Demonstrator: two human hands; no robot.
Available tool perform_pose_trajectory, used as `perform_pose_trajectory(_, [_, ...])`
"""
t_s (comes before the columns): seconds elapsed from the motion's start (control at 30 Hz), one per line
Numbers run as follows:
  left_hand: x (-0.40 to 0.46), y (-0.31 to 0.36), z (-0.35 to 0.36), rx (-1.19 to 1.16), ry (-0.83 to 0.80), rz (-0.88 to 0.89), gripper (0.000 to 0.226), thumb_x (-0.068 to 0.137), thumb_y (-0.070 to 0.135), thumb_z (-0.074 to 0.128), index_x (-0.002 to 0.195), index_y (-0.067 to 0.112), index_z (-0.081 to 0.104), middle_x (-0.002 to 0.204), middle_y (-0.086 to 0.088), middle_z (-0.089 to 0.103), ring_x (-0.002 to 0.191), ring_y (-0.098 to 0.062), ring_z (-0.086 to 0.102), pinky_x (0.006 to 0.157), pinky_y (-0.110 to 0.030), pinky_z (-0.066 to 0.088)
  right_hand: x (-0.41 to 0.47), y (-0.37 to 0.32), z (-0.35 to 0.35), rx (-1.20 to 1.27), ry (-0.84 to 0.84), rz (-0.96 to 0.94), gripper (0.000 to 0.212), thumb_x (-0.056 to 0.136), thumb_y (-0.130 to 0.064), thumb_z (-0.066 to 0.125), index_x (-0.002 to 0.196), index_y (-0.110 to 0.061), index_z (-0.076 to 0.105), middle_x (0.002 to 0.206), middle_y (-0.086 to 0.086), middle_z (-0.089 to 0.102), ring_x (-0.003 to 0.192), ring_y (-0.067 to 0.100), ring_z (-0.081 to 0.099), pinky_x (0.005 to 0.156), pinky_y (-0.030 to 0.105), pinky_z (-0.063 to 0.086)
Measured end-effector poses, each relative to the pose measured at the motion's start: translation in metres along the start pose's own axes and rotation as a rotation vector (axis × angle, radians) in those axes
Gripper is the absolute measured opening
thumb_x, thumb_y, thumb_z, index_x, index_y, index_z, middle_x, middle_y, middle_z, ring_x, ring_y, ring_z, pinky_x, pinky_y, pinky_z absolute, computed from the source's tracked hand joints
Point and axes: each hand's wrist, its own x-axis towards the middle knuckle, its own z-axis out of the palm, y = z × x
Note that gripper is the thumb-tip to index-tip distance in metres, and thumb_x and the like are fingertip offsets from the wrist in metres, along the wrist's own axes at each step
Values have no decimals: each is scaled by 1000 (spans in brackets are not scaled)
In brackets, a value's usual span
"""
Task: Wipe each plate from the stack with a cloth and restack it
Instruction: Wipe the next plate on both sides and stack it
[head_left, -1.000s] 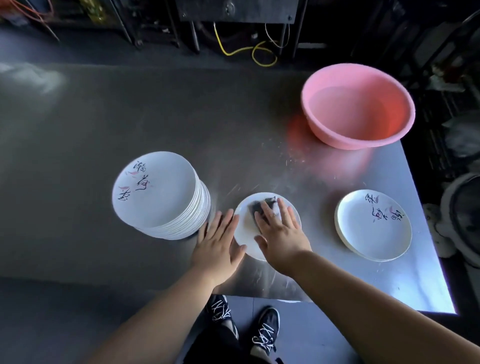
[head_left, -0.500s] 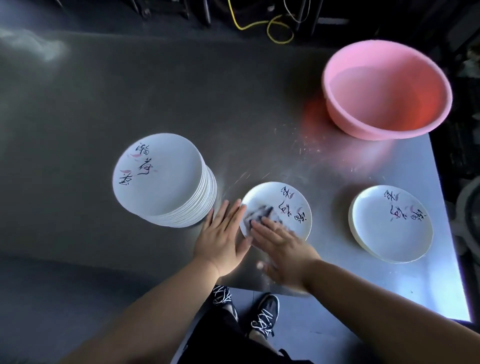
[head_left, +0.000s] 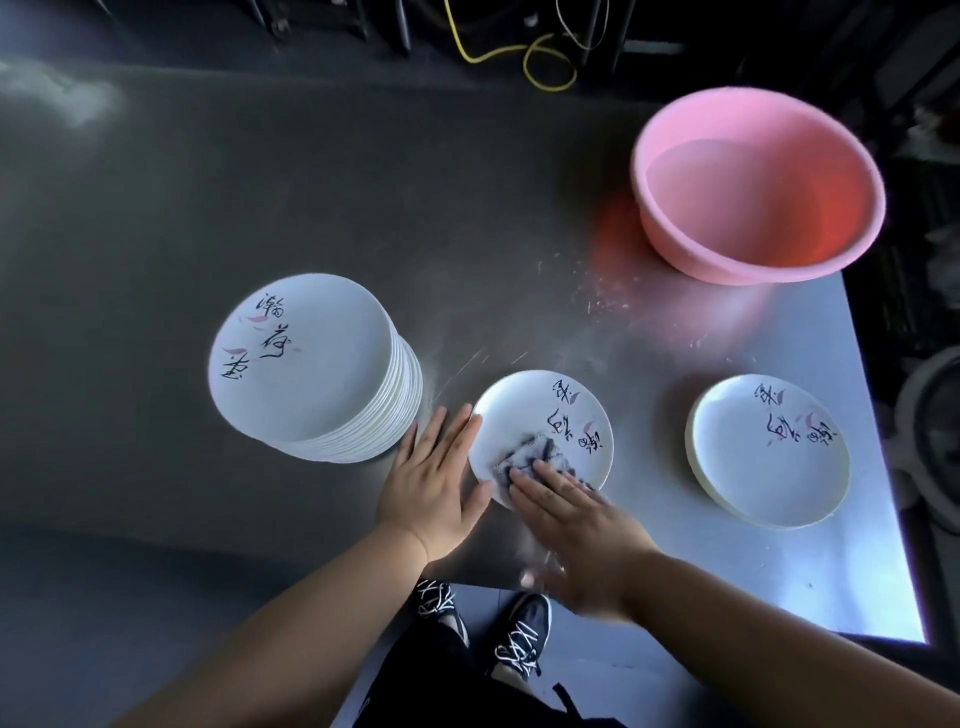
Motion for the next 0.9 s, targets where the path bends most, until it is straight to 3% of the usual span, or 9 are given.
perform_pose_trajectory(0.07, [0, 0, 0, -8, 8, -1, 76, 102, 58, 35, 166, 21, 21, 174, 5, 19, 162, -22, 11, 129, -52, 16, 6, 8, -3, -72, 54, -40, 92, 97, -81, 18, 168, -23, 11, 174, -6, 1, 162, 24, -4, 131, 47, 2])
perform_pose_trajectory(0.13, [-1, 0, 0, -15, 12, -7, 76, 102, 58, 36, 166, 20, 21, 174, 4, 19, 161, -21, 12, 129, -51, 15, 24, 17, -9, -157, 126, 26, 95, 98, -78, 5, 167, -14, 22, 174, 1, 10, 162, 29, 11, 131, 47, 5])
perform_pose_trajectory(0.27, [0, 1, -1, -11, 5, -11, 78, 102, 58, 36, 167, 19, 18, 174, 3, 15, 162, -21, 10, 130, -49, 12, 44, 19, -20, -70, 117, 233, 101, 87, -76, -1, 167, -15, -7, 172, -4, -22, 160, 23, -20, 130, 42, -11])
perform_pose_trajectory(0.4, [0, 0, -1, -25, 12, -8, 78, 101, 56, 38, 166, 19, 18, 174, 4, 16, 162, -21, 11, 129, -51, 15, 4, 1, 8, -80, 131, 83, 101, 94, -83, 22, 166, -13, 22, 175, 2, 13, 161, 28, 6, 131, 48, 12])
perform_pose_trajectory(0.53, [0, 1, 0, -32, 39, -1, 78, 99, 55, 41, 165, 18, 24, 173, 3, 21, 161, -23, 16, 129, -52, 17, -6, 13, 16, -181, 216, -6, 84, 97, -74, 39, 161, -19, 41, 168, -1, 36, 156, 26, 33, 124, 44, 15])
perform_pose_trajectory(0.6, [0, 1, 0, -39, 47, -1, 78, 98, 54, 43, 165, 17, 25, 173, 2, 22, 160, -24, 18, 129, -51, 16, 11, 25, 2, -178, 231, 90, 86, 96, -70, 32, 164, -18, 35, 172, 1, 25, 159, 28, 26, 127, 45, 8])
perform_pose_trajectory(0.67, [0, 0, 1, -28, 48, 0, 79, 99, 56, 43, 165, 18, 24, 173, 2, 20, 161, -23, 17, 130, -50, 14, 28, 31, -14, -115, 197, 242, 92, 93, -69, 21, 168, -17, 18, 176, -1, 3, 163, 25, 4, 130, 44, -3])
perform_pose_trajectory(0.73, [-1, 0, 1, -23, 51, -1, 80, 99, 59, 44, 165, 18, 24, 173, 2, 19, 161, -22, 15, 130, -49, 12, 31, 29, -15, -83, 201, 309, 94, 91, -70, 15, 168, -16, 10, 176, 0, -4, 163, 23, -7, 131, 45, -7])
perform_pose_trajectory(0.9, [0, 1, 1, -42, 57, -8, 80, 96, 57, 45, 164, 18, 28, 172, 3, 23, 160, -23, 18, 129, -51, 16, -18, -3, 23, -72, 246, 213, 88, 96, -72, 33, 161, -12, 40, 170, 5, 32, 158, 29, 27, 126, 48, 15])
